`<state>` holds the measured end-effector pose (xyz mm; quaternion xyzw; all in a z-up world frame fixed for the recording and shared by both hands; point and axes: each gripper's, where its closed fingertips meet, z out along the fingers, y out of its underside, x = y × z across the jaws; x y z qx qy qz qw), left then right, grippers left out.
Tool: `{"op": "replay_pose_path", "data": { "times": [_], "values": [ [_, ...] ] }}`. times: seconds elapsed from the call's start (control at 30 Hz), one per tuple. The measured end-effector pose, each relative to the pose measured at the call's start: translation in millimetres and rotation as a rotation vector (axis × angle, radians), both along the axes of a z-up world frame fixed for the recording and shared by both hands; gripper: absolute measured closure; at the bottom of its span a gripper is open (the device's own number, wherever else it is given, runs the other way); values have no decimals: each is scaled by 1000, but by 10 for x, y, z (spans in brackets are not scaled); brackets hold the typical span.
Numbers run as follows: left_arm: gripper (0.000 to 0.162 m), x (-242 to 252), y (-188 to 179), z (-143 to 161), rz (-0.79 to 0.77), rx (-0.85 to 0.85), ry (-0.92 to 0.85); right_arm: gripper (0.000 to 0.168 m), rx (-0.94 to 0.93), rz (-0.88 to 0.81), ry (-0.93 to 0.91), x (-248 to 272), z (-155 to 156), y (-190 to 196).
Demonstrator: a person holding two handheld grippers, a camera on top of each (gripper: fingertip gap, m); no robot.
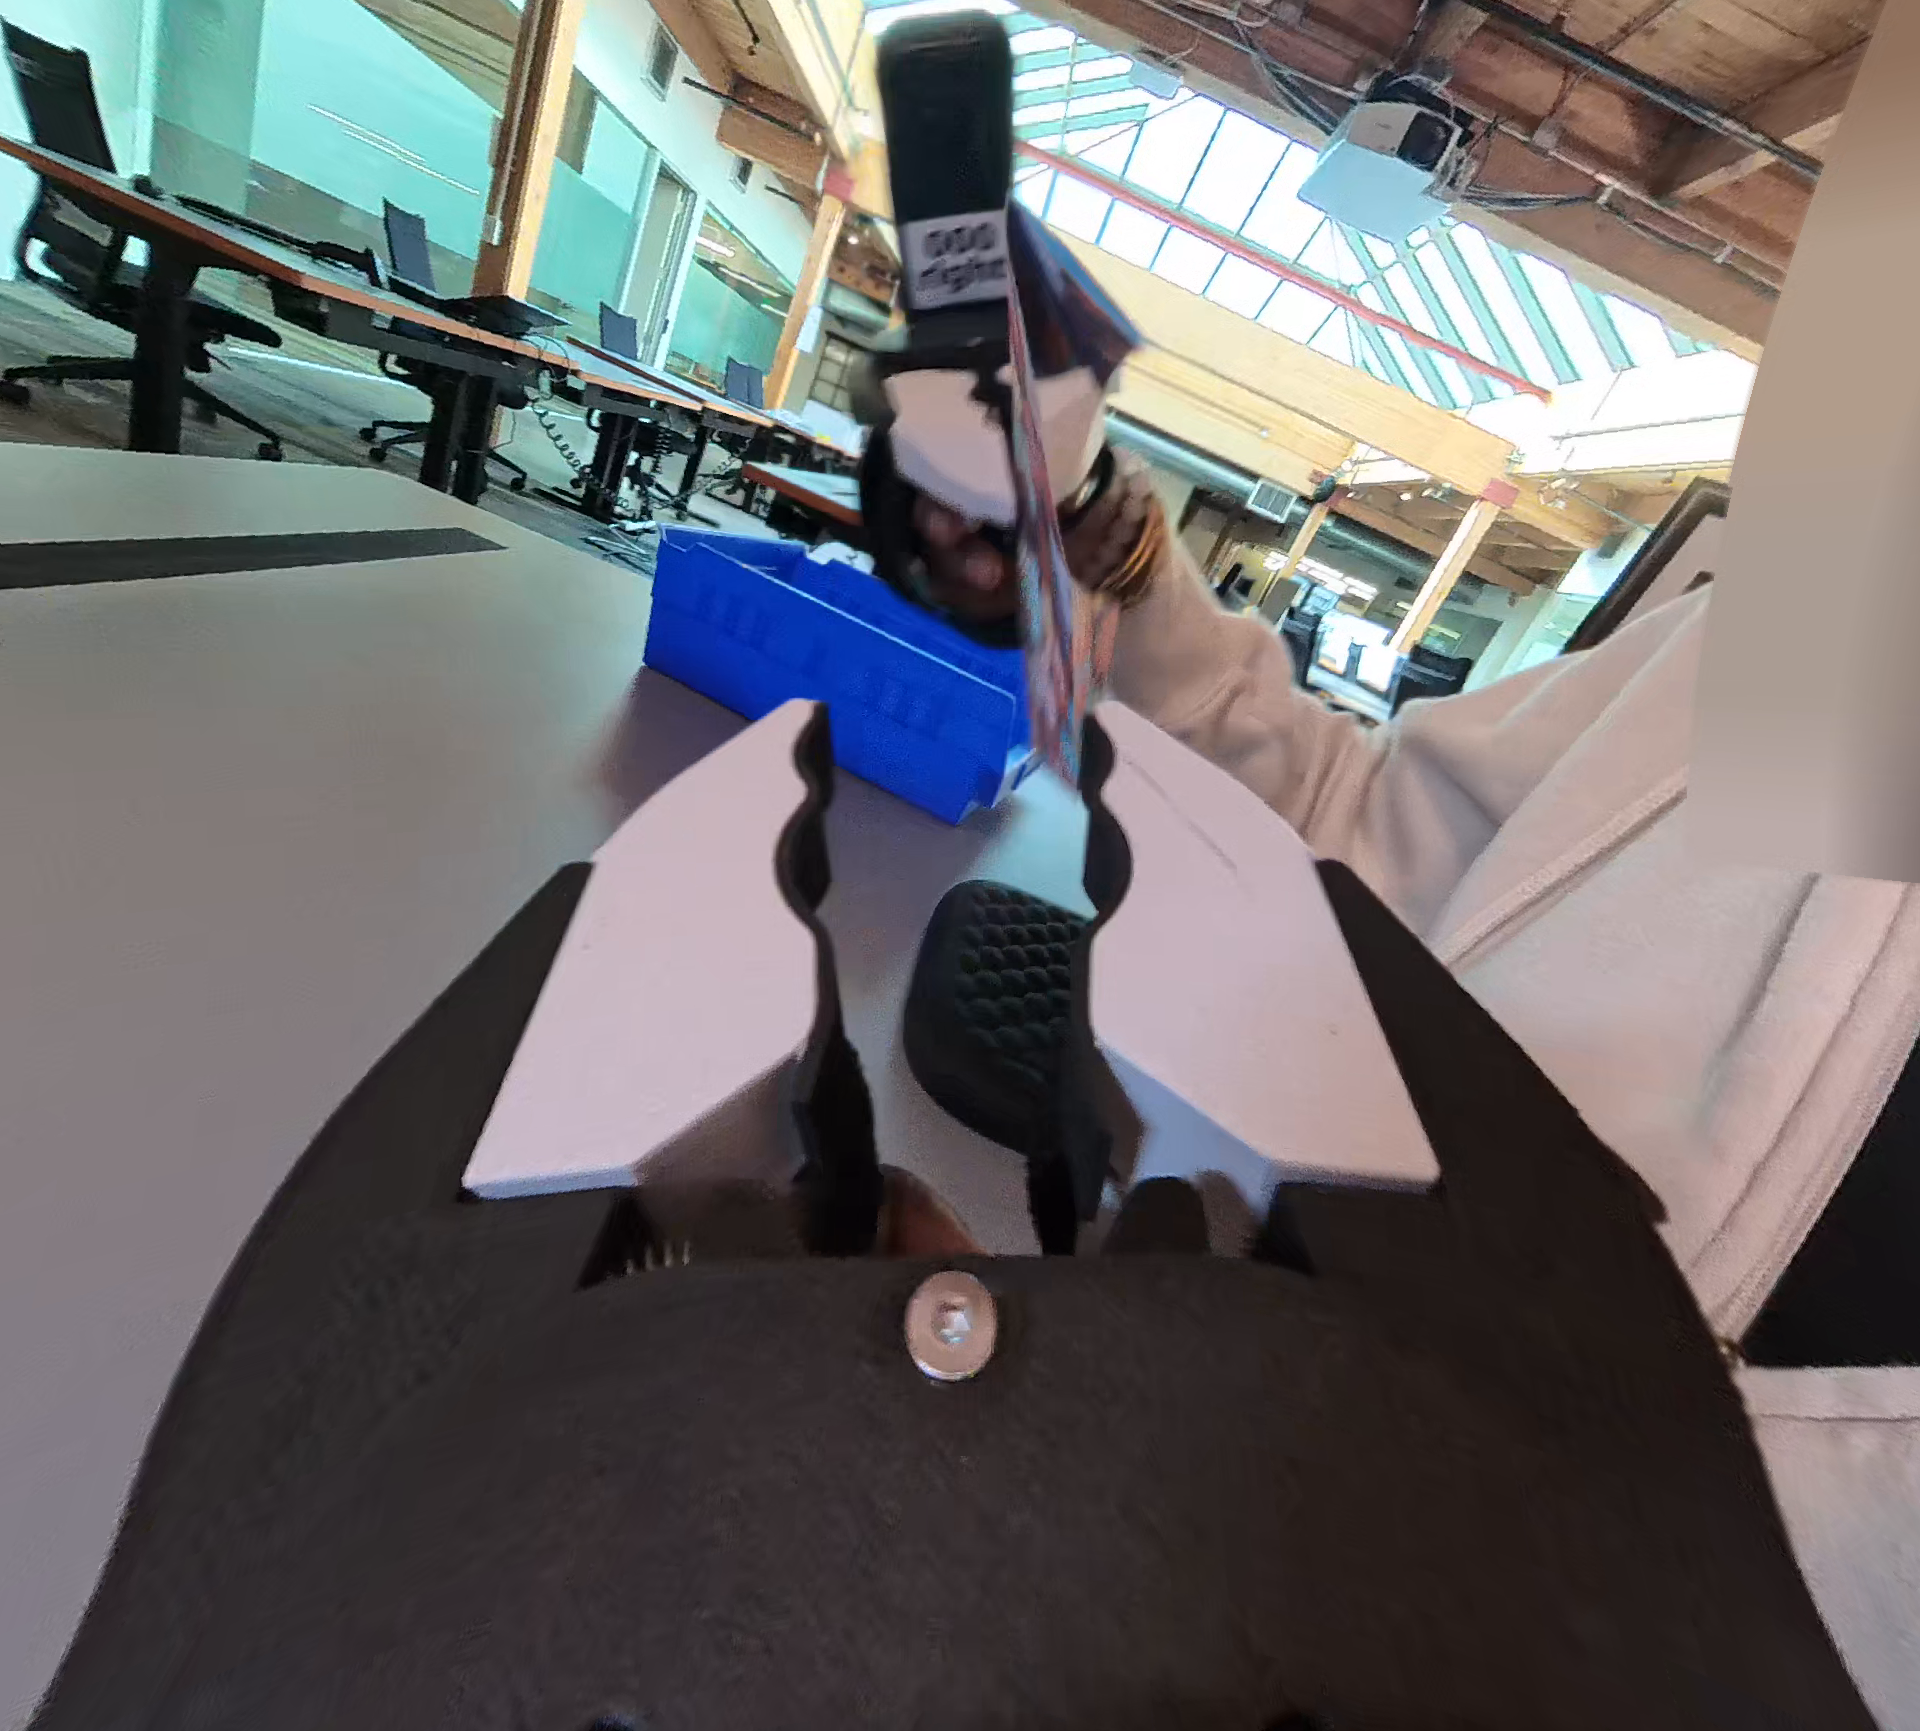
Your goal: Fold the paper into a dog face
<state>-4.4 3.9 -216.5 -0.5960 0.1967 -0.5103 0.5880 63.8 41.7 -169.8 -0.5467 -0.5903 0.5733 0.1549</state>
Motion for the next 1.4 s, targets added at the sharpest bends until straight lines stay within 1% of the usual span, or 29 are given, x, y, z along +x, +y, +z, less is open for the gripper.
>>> {"op": "replay_pose_path", "data": {
  "times": [0.03,0.07,0.13,0.2,0.27,0.33,0.37,0.43,0.5,0.6,0.73,0.8,0.87,0.97,1.03,1.07,1.17,1.2,1.27,1.3,1.33,1.4],
  "values": [
    [111,-16,-10,-27,15,11,30,168,59,-87,-6,224,122,139],
    [110,-39,-26,-71,34,24,74,168,115,-202,-6,477,270,319],
    [110,-105,-56,-188,82,49,178,168,211,-485,-21,1089,539,740],
    [110,-203,-67,-268,149,75,247,168,296,-775,-112,1820,587,1155],
    [110,-272,-85,-297,193,104,282,168,273,-999,-214,2503,440,1436],
    [110,-313,-85,-301,219,118,289,168,213,-1155,-290,3022,169,1610],
    [110,-328,-75,-301,227,118,286,168,184,-1202,-334,3220,-3,1662],
    [111,-347,-48,-312,233,108,283,168,114,-1267,-392,3487,-315,1757],
    [111,-363,-13,-339,242,94,287,168,40,-1298,-424,3612,-570,1856],
    [112,-376,15,-386,253,82,299,168,4,-1331,-550,3762,-917,2052],
    [113,-405,47,-455,265,60,317,168,-94,-1322,-697,3824,-1297,2278],
    [113,-420,64,-479,269,51,322,167,-164,-1309,-713,3796,-1433,2353],
    [113,-436,83,-492,272,44,322,167,-199,-1331,-721,3810,-1529,2440],
    [114,-444,97,-502,266,37,317,148,-181,-1368,-845,3939,-1654,2477],
    [114,-444,102,-510,265,38,324,140,-132,-1385,-872,3951,-1595,2478],
    [114,-445,105,-515,267,39,331,140,-66,-1405,-893,3986,-1536,2483],
    [114,-439,104,-517,270,51,350,137,198,-1437,-951,4074,-1286,2485],
    [114,-438,103,-514,272,55,356,137,283,-1431,-952,4058,-1194,2478],
    [114,-440,107,-501,283,65,368,130,486,-1441,-915,3994,-957,2484],
    [113,-442,106,-487,290,73,375,120,608,-1451,-852,3912,-785,2495],
    [113,-443,102,-464,298,84,383,111,732,-1464,-749,3781,-580,2492],
    [108,-439,90,-411,319,106,410,84,940,-1481,-453,3404,-126,2388]
  ]
}}
